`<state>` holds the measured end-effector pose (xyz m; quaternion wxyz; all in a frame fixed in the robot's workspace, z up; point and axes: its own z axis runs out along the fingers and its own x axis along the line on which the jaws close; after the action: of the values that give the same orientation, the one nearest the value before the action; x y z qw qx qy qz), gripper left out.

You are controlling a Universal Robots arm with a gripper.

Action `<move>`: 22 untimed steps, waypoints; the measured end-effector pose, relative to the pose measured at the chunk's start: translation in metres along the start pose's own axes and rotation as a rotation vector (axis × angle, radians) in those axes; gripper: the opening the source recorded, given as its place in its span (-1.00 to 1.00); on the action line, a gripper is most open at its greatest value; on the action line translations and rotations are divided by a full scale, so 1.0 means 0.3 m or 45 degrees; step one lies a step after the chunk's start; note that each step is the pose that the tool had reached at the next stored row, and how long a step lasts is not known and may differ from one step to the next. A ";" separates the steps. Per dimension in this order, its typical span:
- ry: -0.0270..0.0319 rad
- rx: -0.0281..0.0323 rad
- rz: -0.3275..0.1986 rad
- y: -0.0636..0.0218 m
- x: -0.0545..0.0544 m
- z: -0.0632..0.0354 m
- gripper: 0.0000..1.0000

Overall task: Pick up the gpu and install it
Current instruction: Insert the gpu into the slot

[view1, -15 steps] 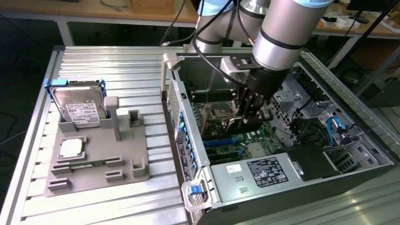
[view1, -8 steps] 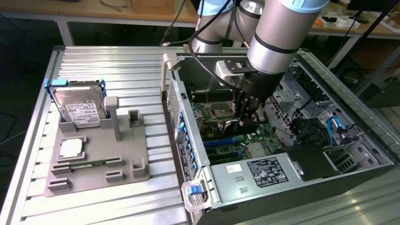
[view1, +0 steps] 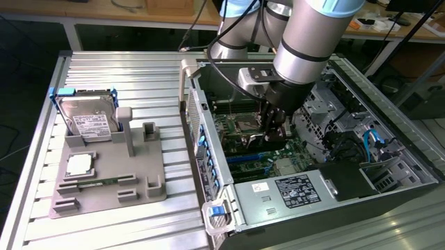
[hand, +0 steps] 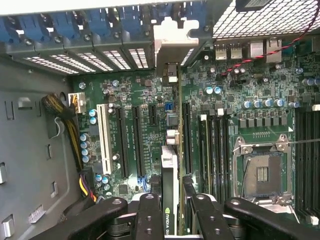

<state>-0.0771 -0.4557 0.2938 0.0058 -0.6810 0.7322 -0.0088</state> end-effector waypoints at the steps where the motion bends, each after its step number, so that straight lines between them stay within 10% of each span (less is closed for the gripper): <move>1: -0.0002 0.0001 0.000 0.002 0.000 0.001 -0.46; 22: -0.0021 0.0029 0.000 0.007 0.021 0.031 -0.46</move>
<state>-0.0796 -0.4619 0.2844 0.0072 -0.6811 0.7321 -0.0091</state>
